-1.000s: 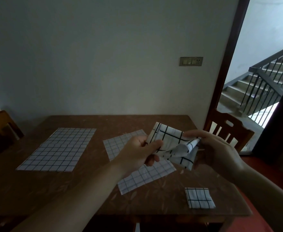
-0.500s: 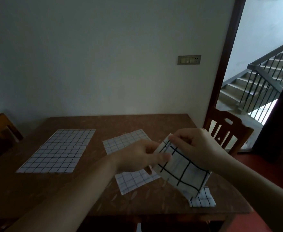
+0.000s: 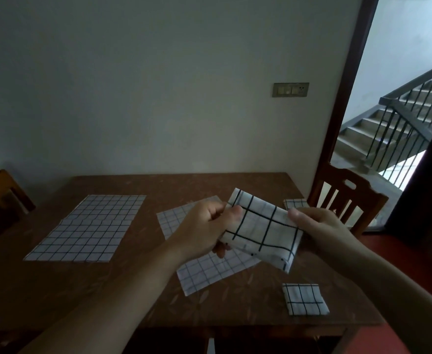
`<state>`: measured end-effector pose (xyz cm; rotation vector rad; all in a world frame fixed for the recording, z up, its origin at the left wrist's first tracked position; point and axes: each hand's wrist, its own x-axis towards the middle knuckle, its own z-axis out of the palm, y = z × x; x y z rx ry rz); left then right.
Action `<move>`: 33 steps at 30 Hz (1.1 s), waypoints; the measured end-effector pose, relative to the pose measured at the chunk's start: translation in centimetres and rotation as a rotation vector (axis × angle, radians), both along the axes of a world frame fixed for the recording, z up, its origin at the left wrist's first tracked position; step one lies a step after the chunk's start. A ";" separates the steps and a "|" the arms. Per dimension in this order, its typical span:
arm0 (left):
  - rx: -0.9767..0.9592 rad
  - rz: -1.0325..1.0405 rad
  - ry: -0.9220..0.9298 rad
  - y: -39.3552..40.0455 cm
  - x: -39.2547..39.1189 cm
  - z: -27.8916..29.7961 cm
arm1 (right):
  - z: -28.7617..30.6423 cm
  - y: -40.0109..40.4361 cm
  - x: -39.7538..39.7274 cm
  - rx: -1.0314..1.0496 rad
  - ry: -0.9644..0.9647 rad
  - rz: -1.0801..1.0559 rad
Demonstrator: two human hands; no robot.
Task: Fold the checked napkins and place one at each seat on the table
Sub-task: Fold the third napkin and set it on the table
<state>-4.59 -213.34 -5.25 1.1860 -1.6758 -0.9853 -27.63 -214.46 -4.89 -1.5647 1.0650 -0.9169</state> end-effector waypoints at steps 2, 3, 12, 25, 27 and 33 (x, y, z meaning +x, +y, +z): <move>-0.007 0.038 0.031 -0.2 0.0 -0.5 | -0.5 0.2 0.1 0.174 -0.013 0.083; -0.007 0.059 0.044 -0.2 0.0 -0.8 | -0.8 0.3 0.1 0.207 0.017 0.119; 0.132 0.117 0.203 -0.5 -0.1 -3.6 | -2.4 -0.1 -0.1 0.400 -0.124 0.110; 0.351 0.221 0.281 -0.4 -0.9 -4.9 | -3.4 -2.3 0.9 0.370 -0.128 0.034; 0.358 0.292 0.371 -0.1 -1.2 -5.3 | -4.5 -2.2 1.8 0.411 -0.150 0.076; 0.423 0.342 0.467 2.3 -0.3 -6.5 | -6.4 -2.5 4.4 0.457 -0.357 0.004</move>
